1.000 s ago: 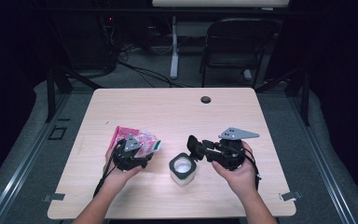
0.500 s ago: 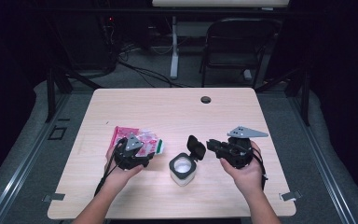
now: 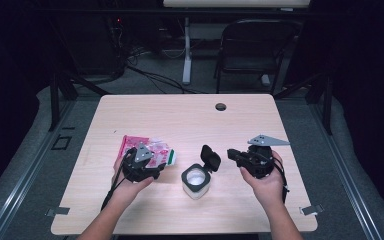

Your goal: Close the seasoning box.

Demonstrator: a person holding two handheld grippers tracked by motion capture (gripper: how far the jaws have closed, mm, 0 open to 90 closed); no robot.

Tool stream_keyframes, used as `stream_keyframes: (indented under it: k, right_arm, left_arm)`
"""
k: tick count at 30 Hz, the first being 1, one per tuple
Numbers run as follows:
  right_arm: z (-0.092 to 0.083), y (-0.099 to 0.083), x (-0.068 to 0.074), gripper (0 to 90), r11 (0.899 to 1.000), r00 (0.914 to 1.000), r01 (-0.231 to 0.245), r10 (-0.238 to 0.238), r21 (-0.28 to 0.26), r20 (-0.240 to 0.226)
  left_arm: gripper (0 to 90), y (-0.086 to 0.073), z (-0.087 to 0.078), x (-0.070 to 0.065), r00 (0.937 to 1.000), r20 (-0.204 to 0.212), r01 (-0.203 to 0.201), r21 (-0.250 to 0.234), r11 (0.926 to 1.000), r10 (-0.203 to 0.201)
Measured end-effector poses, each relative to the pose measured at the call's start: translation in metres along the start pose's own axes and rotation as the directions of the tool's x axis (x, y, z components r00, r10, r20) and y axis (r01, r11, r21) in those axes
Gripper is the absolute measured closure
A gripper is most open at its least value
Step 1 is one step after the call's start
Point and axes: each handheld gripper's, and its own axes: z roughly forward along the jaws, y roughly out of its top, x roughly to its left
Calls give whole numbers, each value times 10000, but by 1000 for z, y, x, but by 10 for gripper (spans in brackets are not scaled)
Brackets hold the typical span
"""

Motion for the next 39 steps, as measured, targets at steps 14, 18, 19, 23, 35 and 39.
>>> stream_keyframes:
  k: [14,18,19,23,35,39]
  right_arm:
    - [9,-4,-3,836,9998,9999,-147,148,155,-68]
    - [12,-5,-2,836,9997,9999,-73,75,220,-80]
    - [13,-6,-1,836,9997,9999,-69,72,247,-106]
    - [17,-8,1,838,9993,9999,-24,31,382,-160]
    - [18,-7,12,843,9990,9990,253,-239,356,-381]
    - [17,-6,14,842,9987,9987,331,-316,379,-402]
  left_arm:
    - [405,0,-7,1,9999,-101,-3,-175,9998,1]
    - [406,0,-7,1,9999,-131,28,-202,9998,-31]
    - [407,0,-7,1,9999,-127,31,-195,9998,-34]
    - [406,0,-7,1,9999,-146,26,-206,9998,-29]
    - [406,1,-6,1,9999,-110,-29,-191,9998,26]
    - [406,1,-6,0,10000,-85,-31,-184,9998,29]
